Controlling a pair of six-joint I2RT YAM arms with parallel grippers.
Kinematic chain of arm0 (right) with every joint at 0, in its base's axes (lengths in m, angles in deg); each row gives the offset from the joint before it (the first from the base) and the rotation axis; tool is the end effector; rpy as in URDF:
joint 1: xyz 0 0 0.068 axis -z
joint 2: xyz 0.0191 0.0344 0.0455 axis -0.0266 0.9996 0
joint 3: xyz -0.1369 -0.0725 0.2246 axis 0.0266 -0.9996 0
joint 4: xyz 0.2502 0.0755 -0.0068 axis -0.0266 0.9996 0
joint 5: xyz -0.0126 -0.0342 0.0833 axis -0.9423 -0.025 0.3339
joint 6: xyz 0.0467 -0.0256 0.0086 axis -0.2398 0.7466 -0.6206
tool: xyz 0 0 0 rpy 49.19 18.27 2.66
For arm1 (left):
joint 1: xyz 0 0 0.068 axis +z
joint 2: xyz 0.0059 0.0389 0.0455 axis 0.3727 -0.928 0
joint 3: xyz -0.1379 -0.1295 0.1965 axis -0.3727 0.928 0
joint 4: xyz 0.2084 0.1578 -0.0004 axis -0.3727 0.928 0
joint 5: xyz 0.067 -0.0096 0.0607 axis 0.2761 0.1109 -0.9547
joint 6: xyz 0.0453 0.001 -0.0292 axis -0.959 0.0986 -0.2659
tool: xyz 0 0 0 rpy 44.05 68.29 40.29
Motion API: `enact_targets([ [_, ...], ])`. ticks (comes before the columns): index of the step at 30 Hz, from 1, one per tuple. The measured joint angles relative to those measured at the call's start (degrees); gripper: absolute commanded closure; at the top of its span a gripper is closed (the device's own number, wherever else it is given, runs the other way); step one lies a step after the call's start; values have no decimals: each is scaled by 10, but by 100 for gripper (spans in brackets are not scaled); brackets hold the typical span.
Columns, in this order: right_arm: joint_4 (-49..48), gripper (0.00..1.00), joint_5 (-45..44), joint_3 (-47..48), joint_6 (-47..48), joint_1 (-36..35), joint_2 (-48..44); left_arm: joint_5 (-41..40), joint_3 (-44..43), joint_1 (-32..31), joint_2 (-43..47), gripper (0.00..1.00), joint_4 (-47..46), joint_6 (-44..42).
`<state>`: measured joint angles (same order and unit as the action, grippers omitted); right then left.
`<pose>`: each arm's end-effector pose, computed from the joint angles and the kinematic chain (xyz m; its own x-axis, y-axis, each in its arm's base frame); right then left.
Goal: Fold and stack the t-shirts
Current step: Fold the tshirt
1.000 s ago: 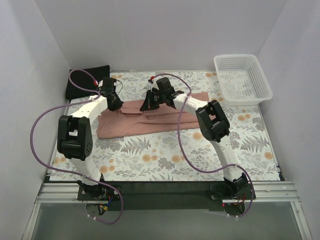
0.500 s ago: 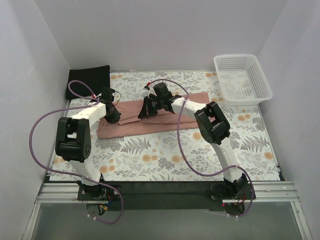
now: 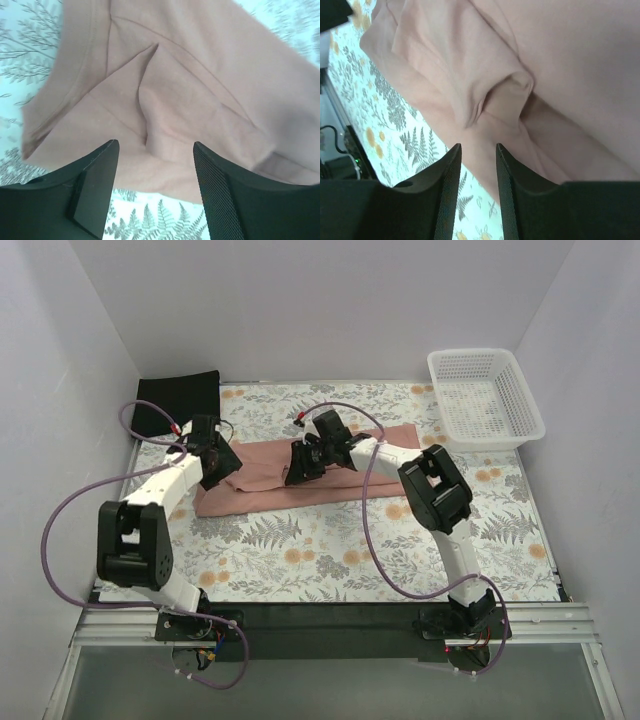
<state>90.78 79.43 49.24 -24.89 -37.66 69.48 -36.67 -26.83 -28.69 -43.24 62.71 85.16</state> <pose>0.3726 0.3271 0.1606 -0.8275 -0.1787 -0.5323 -0.5300 0.5615 0.6355 0.3180 -0.0317 0.2096 -0.2217 -0.9424 -0.2505 -0.8474 0.3133 -0.4287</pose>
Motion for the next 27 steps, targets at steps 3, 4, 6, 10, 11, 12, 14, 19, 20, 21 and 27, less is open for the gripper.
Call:
enact_targets([
  [3, 10, 65, -25, -43, 38, 1, -55, -16, 22, 0, 71, 39, -3, 3],
  [4, 12, 66, -34, -58, 49, 1, -75, -19, 32, 0, 94, 41, -6, 4],
  [6, 9, 68, -52, -89, 74, 1, -115, -27, 58, 0, 129, 47, -14, 6],
  [10, 7, 71, -79, -131, 103, 1, -149, -37, 100, 7, 132, 55, -16, 6],
  [11, 7, 73, -86, -139, 108, 1, -149, -39, 106, 9, 124, 55, -16, 5],
  [12, 7, 73, -92, -145, 112, 1, -148, -41, 112, 13, 113, 55, -15, 4],
  [14, 12, 73, -109, -161, 118, 1, -147, -45, 119, 23, 89, 56, -15, 3],
  [19, 17, 74, -139, -164, 126, 3, -134, -53, 126, 43, 48, 56, -15, -3],
  [20, 17, 74, -145, -164, 129, 4, -132, -55, 126, 45, 43, 56, -15, -3],
  [21, 17, 74, -150, -164, 130, 6, -131, -57, 126, 47, 39, 55, -15, -4],
  [27, 16, 74, -186, -164, 141, 25, -123, -59, 126, 48, 33, 55, -15, -8],
])
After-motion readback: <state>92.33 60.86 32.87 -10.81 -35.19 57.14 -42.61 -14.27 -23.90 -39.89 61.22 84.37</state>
